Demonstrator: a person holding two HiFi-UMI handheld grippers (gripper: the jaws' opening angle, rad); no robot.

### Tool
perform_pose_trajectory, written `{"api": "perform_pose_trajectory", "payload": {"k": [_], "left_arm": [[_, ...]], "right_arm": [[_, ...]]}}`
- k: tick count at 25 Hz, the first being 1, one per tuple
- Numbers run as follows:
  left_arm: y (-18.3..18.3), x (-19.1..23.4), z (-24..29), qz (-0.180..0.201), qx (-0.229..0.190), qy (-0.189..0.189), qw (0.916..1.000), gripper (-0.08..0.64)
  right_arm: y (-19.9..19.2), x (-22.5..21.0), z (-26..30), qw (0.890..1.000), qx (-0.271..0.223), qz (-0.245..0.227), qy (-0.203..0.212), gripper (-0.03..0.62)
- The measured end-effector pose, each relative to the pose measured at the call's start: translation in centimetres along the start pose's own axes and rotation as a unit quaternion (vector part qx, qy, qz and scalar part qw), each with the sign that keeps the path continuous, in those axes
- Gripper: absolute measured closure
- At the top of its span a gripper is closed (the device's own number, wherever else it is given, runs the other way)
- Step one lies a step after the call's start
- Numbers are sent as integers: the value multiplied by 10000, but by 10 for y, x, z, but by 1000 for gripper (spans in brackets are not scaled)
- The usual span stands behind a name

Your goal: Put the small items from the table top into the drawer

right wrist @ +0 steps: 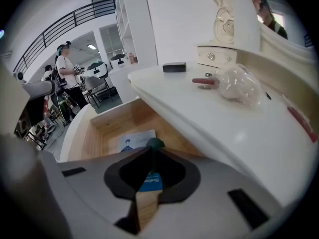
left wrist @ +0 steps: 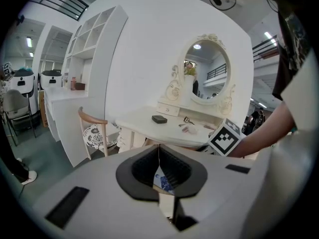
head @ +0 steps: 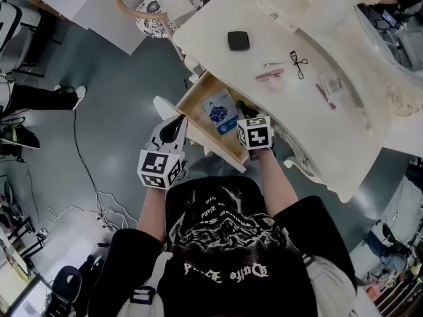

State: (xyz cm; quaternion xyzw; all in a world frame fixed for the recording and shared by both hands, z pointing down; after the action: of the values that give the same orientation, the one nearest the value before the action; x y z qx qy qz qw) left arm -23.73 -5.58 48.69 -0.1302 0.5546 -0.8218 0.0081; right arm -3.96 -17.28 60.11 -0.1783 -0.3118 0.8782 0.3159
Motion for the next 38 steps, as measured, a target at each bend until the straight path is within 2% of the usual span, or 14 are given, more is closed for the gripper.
{"api": "perform_pose_trajectory", "payload": {"k": [8, 14, 20, 27, 29, 32, 38], "left_arm": [[-5, 1, 3, -14, 151, 49, 9999, 543], [-6, 3, 6, -42, 233, 90, 9997, 543], [-8, 9, 6, -11, 307, 183, 9994, 543], [-14, 12, 8, 175, 493, 200, 9984, 543], [-13, 11, 9, 184, 478, 173, 9985, 543], [-13, 10, 9, 190, 455, 135, 9987, 543], [-13, 8, 9, 170, 402, 38, 9990, 543]], "right_arm": [[-5, 4, 23, 9997, 197, 131, -12, 549], [-8, -4, 36, 9989, 401, -5, -251, 546], [-18, -15, 45, 9978, 515, 241, -334, 537], [-25, -11, 51, 9963, 742, 422, -100, 479], [-25, -11, 50, 9962, 718, 484, -66, 477], [-27, -7, 47, 9956, 721, 597, 58, 419], [-21, 3, 39, 9954, 561, 682, 375, 370]]}}
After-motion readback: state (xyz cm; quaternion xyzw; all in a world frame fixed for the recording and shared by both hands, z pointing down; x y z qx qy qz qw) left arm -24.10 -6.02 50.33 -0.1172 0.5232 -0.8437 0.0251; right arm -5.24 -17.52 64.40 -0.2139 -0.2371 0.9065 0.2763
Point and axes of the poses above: the fingertips, and each gripper's own axes: z forward along the fingers, x to its left, y out of its top, the point moved 6 cm from there along -z, backward along the fingers, and after that the axes turned 6 degrees about -x, right-handed, at the moved point
